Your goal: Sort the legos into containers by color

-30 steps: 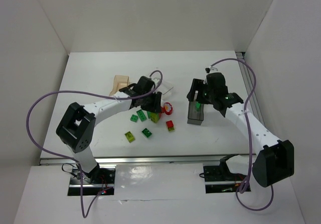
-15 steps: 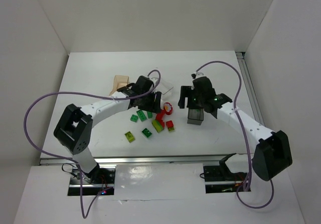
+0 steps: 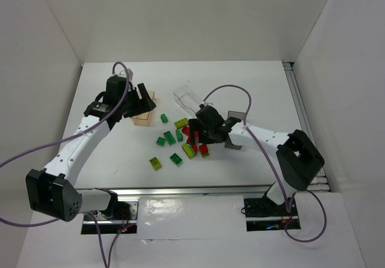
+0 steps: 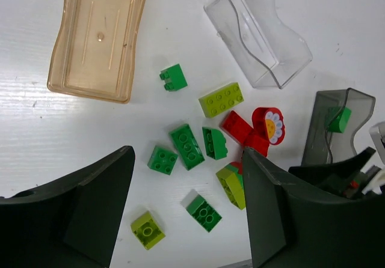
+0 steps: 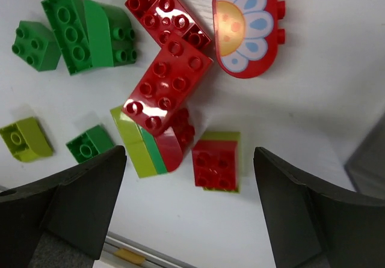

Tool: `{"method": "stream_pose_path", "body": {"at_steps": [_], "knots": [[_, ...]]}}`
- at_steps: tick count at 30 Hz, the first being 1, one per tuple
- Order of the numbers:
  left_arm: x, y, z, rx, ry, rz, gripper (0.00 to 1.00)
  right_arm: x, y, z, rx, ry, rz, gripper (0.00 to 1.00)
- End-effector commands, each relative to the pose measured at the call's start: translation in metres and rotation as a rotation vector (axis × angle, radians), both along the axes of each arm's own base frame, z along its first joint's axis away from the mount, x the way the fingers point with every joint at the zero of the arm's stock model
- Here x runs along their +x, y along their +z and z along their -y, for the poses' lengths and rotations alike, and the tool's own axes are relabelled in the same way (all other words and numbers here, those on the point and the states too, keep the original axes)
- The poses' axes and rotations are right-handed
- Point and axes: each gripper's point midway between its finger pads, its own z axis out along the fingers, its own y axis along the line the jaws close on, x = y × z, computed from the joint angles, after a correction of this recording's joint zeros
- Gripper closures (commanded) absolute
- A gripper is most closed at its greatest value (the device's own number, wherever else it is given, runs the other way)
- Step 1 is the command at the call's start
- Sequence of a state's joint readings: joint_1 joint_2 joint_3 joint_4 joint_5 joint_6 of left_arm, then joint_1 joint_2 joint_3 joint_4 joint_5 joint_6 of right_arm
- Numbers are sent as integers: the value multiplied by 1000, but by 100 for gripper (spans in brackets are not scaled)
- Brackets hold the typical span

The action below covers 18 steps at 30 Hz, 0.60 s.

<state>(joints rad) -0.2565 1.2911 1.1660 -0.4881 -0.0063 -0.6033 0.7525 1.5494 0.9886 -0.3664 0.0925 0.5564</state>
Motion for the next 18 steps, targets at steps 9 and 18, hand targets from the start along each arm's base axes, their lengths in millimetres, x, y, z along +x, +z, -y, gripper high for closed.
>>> {"method": "stream_pose_path", "body": {"at_steps": [9, 18], "knots": [[-15, -17, -3, -8, -3, -55, 21, 36, -7, -50, 101, -123, 22, 9], [-18, -18, -3, -7, -16, -54, 21, 52, -17, -64, 96, -136, 20, 28]]}}
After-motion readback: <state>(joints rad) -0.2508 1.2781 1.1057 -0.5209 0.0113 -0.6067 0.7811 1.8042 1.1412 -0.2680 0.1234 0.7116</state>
